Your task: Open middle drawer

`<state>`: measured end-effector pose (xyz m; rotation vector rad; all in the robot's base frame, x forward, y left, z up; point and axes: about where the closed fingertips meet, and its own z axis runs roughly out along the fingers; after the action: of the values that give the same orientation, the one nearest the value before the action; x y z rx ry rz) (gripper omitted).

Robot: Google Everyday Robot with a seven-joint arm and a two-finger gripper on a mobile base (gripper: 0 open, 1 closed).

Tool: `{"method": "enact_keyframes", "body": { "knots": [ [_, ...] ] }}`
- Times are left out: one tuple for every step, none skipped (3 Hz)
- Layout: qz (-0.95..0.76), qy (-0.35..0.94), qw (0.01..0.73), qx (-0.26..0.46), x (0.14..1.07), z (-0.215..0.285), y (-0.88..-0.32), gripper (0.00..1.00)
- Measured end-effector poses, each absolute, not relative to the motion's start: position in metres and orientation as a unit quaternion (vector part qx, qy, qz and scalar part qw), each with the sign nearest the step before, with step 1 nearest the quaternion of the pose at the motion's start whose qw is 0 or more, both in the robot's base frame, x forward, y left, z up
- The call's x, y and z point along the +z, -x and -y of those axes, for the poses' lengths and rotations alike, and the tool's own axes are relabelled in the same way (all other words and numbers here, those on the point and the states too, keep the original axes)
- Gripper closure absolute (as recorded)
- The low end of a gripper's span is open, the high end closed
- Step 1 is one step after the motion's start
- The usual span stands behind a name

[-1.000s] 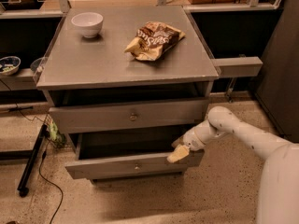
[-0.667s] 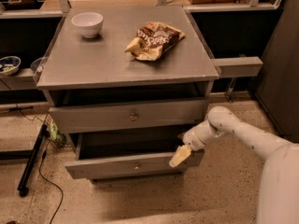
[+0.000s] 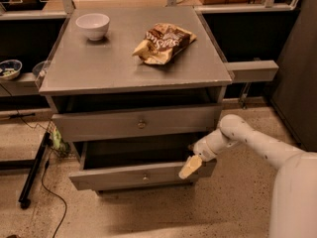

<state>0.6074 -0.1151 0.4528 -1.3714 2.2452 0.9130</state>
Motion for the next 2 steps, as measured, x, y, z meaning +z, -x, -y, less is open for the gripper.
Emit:
{"method": "enact_keyframes", "body": {
  "knots": [
    [-0.800, 0.470, 0.162, 0.336, 0.4324, 0.1138, -0.6014, 0.00],
    [-0.802, 0.461, 0.155, 0.345, 0.4228, 0.1129, -0.5980, 0.00]
  ]
}}
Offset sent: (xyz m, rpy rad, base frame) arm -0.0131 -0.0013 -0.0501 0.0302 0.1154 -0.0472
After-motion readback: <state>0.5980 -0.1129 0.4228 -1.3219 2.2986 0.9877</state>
